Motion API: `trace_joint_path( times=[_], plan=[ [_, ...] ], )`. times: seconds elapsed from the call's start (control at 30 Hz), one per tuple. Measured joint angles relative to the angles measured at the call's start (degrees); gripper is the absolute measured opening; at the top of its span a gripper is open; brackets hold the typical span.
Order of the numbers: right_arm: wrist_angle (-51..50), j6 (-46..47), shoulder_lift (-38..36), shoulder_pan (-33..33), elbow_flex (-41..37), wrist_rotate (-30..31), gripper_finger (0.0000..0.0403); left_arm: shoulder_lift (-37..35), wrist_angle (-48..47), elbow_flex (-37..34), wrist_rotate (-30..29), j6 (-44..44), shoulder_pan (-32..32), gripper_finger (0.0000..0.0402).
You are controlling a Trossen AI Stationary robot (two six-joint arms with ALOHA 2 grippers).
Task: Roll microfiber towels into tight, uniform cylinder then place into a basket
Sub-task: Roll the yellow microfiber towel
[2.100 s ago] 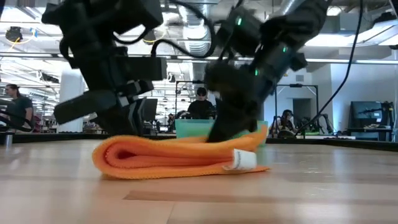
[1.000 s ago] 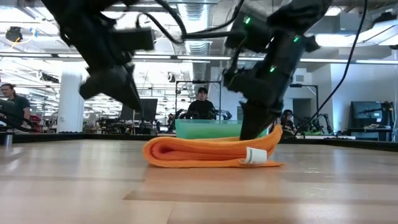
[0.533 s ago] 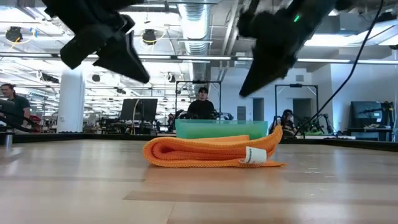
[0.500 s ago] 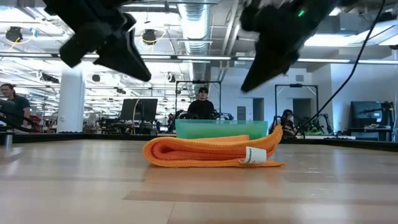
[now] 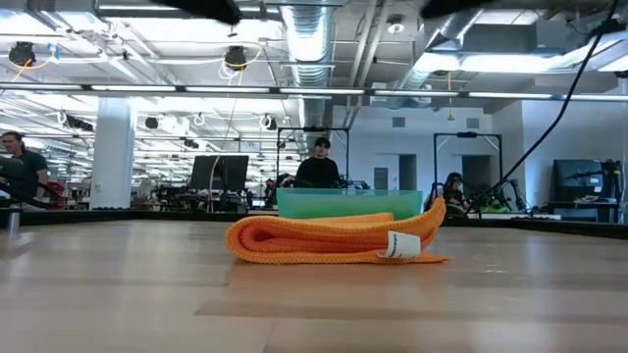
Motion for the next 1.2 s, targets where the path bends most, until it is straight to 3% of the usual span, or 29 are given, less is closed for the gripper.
trace_joint_path(
  times=[0.2, 0.4, 0.53, 0.8, 0.97, 1.2],
  plan=[
    [8.72, -10.59, 0.0, 4.26, 0.04, 0.05, 0.0027, 0.0, 0.0, 2.67, -1.51, 1.88, -4.1, 0.005],
    [11.41, -14.69, 0.0, 8.11, 0.98, 2.24, 0.0024, 0.0, 0.44, 3.51, -9.76, 2.56, -8.71, 0.005],
    [11.5, -14.77, -0.02, 10.61, 2.49, 3.28, 0.0024, 0.0, 2.22, 3.55, -12.01, 4.82, -10.66, 0.005],
    [11.5, -13.01, 0.0, 12.87, 3.34, 2.73, 0.0029, 0.0, 1.95, 3.55, -7.72, 4.91, -9.66, 0.005],
    [9.88, -8.72, 0.48, 12.44, 3.33, 2.58, 0.0036, 0.0, 0.01, 2.83, -7.21, -1.56, -8.45, 0.0053],
    [9.23, -6.58, 0.44, 12.06, 3.32, 2.57, 0.0092, 0.0, -0.74, 0.29, -3.49, -7.24, -6.11, 0.0108]
  ],
)
